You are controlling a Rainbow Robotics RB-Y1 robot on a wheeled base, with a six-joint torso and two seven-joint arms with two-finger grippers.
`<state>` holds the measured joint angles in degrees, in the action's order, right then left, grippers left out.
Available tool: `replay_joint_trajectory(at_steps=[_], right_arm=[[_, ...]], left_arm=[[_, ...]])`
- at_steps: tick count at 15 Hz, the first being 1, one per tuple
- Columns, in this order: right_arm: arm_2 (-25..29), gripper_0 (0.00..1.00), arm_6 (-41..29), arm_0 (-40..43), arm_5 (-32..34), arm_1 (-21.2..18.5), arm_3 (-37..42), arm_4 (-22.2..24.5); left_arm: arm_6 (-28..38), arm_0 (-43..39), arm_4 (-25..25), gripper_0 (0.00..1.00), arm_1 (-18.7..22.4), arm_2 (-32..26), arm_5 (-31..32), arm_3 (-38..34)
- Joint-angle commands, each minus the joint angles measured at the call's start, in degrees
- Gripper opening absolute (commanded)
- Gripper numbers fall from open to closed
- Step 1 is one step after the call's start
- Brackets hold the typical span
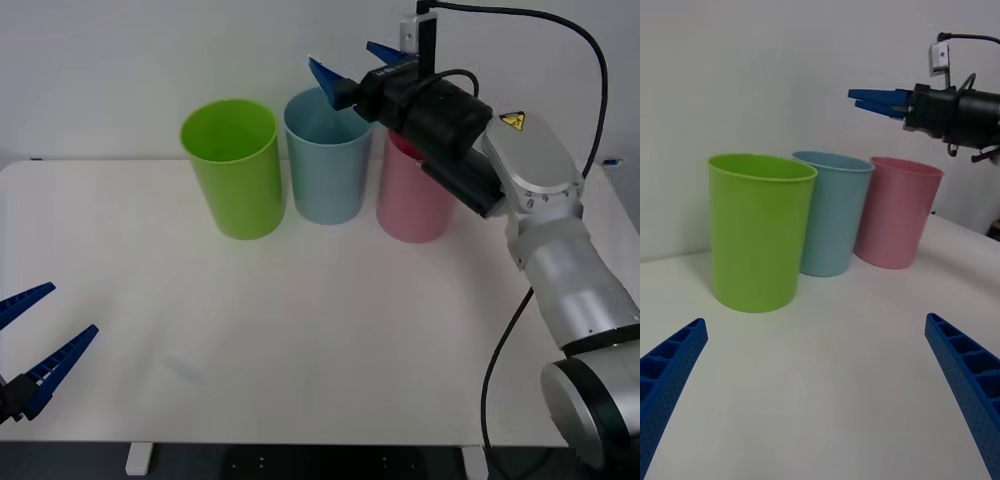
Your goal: Grasp the object on the table and drop it into the matching bin: aluminum can to the light blue bin, PET bottle to the pink bin.
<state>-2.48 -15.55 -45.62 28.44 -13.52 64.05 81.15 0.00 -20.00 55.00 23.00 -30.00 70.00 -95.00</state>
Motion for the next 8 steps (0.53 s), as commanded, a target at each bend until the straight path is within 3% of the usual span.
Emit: replay_joint_trajectory(at_steps=[1,8], right_arm=[[-0.07,1.00,-0.27,4.66,2.23,-1.68,6.18,-0.55],[2.48,1.00,0.08,18.73,10.49,-6.08,20.77,-3.10]], left_arm=[[0.00,0.00,0.00,1.00,0.00,0.00,0.00,0.00],[0.00,0.00,0.00,1.00,0.00,0.00,0.00,0.00]])
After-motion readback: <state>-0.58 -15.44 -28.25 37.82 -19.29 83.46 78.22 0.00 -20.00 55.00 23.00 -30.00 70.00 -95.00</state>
